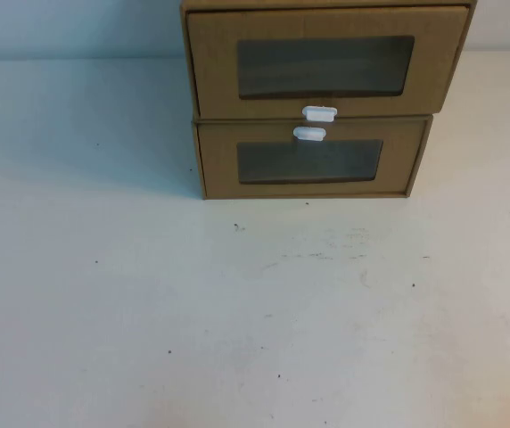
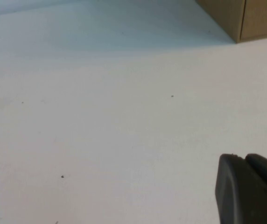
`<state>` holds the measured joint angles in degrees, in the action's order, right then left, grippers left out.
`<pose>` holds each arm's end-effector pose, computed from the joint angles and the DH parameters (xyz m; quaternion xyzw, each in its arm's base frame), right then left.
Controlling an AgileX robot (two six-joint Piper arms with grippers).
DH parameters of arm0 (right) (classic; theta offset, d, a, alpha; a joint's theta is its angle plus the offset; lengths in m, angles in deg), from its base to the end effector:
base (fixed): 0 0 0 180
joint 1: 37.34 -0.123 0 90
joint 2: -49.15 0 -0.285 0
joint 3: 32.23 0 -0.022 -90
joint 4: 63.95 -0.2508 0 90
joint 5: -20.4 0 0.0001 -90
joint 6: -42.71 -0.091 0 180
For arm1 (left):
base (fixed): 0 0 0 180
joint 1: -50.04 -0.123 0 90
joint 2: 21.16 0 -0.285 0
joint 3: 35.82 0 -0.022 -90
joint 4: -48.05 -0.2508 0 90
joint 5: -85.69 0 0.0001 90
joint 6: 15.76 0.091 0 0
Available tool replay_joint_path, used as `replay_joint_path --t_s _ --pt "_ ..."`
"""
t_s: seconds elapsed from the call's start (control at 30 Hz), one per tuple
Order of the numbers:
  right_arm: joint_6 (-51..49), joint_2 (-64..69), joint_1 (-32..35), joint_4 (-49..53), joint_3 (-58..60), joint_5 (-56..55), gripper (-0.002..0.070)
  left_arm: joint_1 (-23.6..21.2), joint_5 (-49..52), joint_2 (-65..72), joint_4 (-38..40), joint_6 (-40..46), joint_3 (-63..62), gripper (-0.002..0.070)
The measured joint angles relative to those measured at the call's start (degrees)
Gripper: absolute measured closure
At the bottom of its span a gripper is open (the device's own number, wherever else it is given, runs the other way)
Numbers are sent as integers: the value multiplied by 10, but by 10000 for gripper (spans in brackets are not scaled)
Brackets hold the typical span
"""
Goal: Open the shoe box
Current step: 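Pull the top drawer of the cardboard box fully open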
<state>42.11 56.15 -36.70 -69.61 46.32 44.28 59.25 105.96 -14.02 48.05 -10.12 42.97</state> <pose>0.0513 0.0031 0.1689 0.0341 0.8150 0.0422 0.5770 0.0525 -0.0085 0.1727 0.1033 0.7930 -0.0187 0.6001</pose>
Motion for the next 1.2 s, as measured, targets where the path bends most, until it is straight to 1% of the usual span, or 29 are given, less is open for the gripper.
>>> replay_joint_path --t_s 0.2,0.63,0.93,1.2 --pt "0 0 0 0 0 0 690 0 -7 0 14 -8 0 680" --pt "0 0 0 0 0 0 689 0 9 0 -10 -8 0 680" --pt "0 0 0 0 0 0 690 0 14 0 -13 -8 0 680" --pt "0 0 0 -9 0 -5 689 0 -20 0 -13 -7 0 680"
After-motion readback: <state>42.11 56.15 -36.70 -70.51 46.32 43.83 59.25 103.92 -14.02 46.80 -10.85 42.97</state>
